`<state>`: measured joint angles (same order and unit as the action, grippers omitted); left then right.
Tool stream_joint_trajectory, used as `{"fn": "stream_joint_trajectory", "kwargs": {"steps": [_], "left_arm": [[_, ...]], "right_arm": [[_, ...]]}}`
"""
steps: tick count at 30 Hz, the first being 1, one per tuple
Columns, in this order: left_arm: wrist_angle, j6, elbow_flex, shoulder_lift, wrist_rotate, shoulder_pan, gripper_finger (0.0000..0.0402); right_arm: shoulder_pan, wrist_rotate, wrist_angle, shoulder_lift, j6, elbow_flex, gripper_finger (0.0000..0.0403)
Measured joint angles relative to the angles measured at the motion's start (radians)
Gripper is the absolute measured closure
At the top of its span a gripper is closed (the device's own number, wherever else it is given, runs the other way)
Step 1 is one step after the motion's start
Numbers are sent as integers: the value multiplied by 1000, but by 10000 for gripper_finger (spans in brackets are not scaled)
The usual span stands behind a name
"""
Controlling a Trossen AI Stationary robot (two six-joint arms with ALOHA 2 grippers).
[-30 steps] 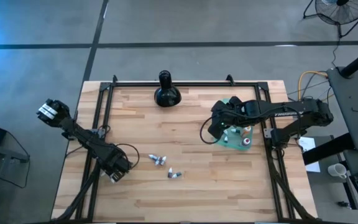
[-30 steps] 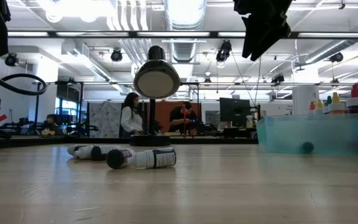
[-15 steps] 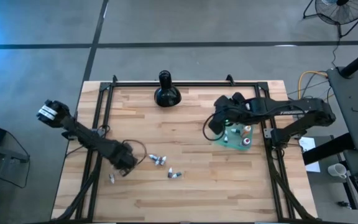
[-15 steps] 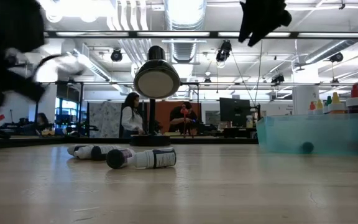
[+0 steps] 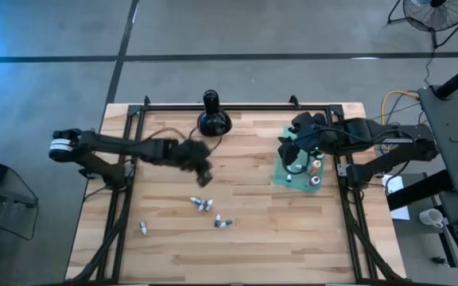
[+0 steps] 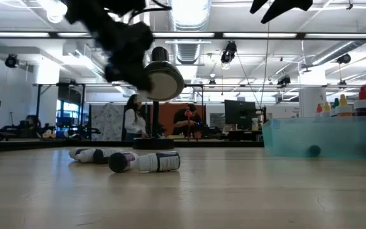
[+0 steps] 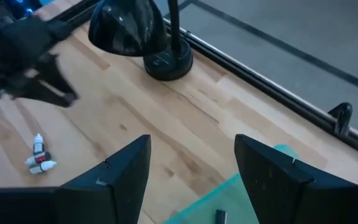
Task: Pick & Place food coloring
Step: Put the small brown food coloring bottle into the green bin
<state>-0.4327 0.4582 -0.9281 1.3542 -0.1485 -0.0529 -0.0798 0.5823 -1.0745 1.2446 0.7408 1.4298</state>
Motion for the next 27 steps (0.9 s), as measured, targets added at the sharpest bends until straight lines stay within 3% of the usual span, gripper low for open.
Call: {"fn": "stream_joint_trajectory", "kwargs": {"steps": [5,8,10,14,19,27], "left_arm": [[248,-75,-104,121,179,-103,359],[399,-103,-199,229,293,-102,359],[417,-119,-291,311,320,-85,359],[389,-170,-492,486,307,-49,358],[389,-219,-717,662,186,-26,358],[325,-266,-992,880,174,-26,358]], "right_arm": [[-20,-1,-34,-18,56,-3,179],[-39,-2,-48,-27,72,-3,179],[-55,-1,-54,-35,77,-2,179],[-91,45,-65,-58,112,0,179],[-139,109,-105,-90,184,0,179],[-189,151,-128,-112,236,-1,179]]}}
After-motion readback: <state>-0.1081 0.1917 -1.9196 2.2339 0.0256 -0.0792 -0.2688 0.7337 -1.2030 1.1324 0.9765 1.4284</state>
